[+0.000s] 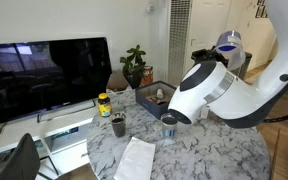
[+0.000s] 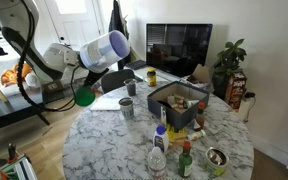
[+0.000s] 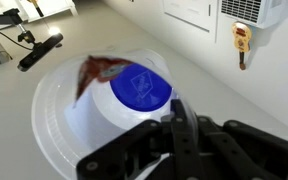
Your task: Pick up the clear cup and pour all its contents on the table, pick up the silver cup and put it in the clear cup
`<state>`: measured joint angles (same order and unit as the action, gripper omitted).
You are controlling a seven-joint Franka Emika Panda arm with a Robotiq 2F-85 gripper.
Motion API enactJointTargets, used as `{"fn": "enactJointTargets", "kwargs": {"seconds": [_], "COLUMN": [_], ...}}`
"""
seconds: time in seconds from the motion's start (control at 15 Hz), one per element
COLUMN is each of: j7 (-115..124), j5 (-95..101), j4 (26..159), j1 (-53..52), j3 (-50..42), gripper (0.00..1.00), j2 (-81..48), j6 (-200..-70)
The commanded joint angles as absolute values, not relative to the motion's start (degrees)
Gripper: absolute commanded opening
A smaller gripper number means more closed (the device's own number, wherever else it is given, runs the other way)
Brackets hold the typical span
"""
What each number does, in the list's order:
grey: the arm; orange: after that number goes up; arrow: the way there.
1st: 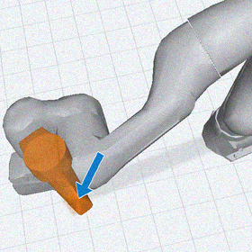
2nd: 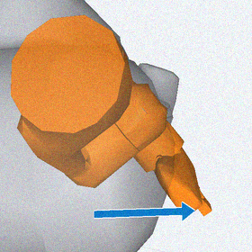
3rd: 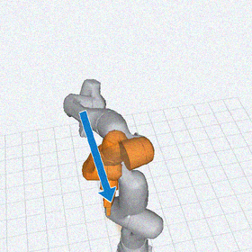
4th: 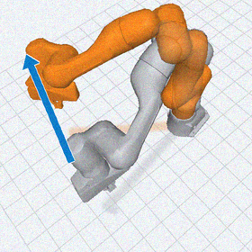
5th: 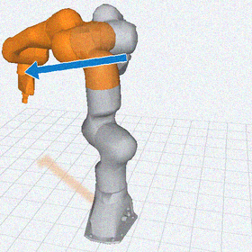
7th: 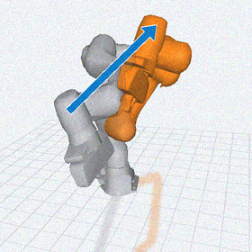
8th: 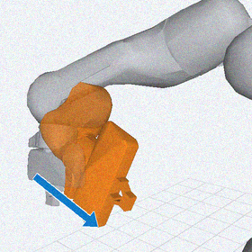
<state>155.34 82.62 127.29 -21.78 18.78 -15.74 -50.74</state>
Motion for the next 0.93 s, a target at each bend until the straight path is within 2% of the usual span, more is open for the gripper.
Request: {"fn": "enactJointTargets", "kwargs": {"seconds": [0.0,0.27,0.87], "j7": [155.95,154.92,149.00], "j5": [83.10,80.28,73.94], "j4": [126.56,126.07,128.95], "j1": [-21.50,-20.15,-13.86], "j3": [19.22,19.67,17.85], "gripper": [0.01,0.01,0.01], "j2": [-17.15,-16.01,-9.79], "j6": [-50.49,-56.55,-87.95]}}
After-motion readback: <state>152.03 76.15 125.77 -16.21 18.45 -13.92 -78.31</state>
